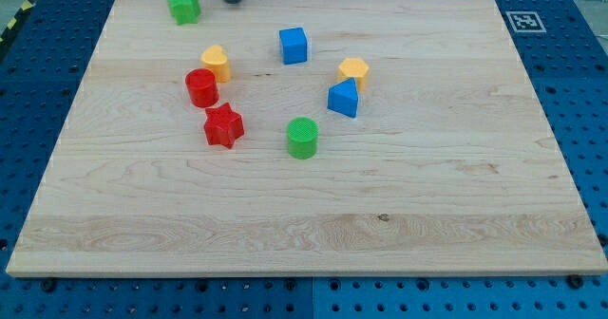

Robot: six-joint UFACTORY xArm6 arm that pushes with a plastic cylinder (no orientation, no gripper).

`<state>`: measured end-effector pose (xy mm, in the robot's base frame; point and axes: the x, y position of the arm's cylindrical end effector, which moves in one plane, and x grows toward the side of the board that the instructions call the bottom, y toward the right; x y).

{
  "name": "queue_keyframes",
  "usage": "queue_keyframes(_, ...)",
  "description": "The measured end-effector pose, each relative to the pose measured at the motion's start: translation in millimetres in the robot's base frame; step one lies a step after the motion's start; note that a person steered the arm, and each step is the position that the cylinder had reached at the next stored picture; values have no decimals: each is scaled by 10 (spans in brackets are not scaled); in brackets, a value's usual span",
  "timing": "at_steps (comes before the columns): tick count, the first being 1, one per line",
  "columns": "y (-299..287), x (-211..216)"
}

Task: Move the green circle closer to the green star

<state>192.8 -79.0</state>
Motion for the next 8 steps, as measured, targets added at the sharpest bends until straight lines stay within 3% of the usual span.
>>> queue_keyframes(1, 878, 415)
queue_keyframes(2, 1509, 1416)
queue_keyframes(3, 1938, 2366)
queue_keyframes(4, 2008, 3100)
queue_keyframes(5, 1836, 3396)
queue_keyframes(8, 630, 2982)
